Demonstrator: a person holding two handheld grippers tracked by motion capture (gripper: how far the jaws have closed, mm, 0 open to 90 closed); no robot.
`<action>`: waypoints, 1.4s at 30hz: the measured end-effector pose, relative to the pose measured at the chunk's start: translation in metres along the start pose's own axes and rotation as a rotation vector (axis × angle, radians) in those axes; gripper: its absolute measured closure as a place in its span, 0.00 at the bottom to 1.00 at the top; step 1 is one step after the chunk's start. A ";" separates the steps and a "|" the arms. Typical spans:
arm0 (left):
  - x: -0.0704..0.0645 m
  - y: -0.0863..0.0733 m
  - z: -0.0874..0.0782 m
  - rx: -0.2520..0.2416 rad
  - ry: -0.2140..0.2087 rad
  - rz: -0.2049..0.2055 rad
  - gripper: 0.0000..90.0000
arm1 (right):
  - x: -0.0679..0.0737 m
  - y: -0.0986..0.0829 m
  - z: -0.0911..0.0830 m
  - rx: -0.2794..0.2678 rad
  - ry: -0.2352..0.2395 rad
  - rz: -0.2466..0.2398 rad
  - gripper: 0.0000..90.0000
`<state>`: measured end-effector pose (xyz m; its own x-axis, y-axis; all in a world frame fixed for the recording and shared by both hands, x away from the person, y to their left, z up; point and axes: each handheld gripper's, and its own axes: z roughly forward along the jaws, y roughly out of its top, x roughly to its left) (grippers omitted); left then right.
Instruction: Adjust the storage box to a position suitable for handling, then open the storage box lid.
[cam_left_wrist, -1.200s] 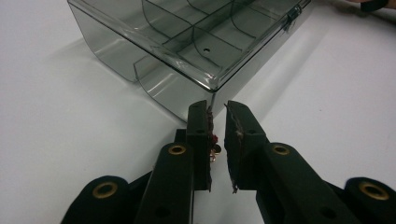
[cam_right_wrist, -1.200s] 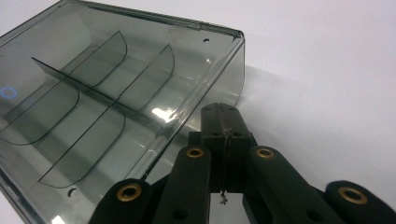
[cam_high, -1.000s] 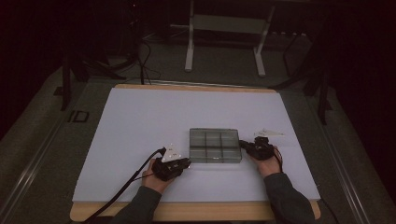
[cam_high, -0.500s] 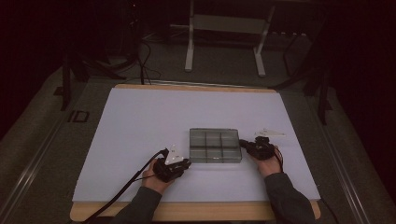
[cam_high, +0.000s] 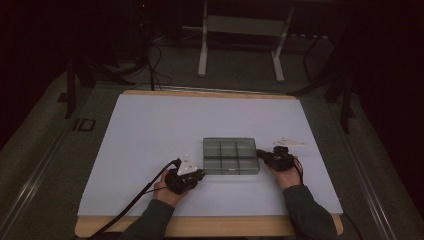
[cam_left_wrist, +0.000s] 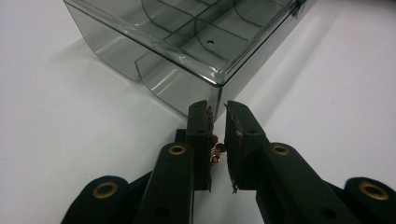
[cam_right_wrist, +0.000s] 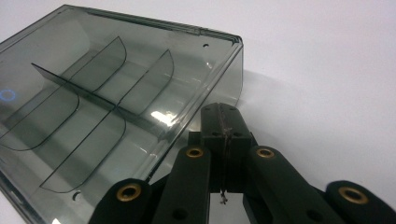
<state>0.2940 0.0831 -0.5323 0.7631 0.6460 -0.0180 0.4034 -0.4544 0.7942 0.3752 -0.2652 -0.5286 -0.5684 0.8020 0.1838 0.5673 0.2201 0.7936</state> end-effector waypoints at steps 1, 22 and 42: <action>0.000 0.000 -0.001 -0.003 -0.001 -0.001 0.89 | 0.000 0.000 0.000 -0.002 -0.001 -0.003 1.00; 0.007 0.003 -0.011 -0.050 -0.001 -0.041 0.82 | -0.005 0.003 -0.011 -0.038 -0.012 0.014 0.98; 0.015 -0.003 -0.011 -0.050 -0.004 -0.103 0.72 | -0.002 0.011 -0.025 -0.083 0.008 0.004 0.91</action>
<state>0.2989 0.1006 -0.5280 0.7212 0.6850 -0.1031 0.4540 -0.3550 0.8172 0.3679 -0.2782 -0.5058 -0.5710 0.7983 0.1917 0.5187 0.1697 0.8380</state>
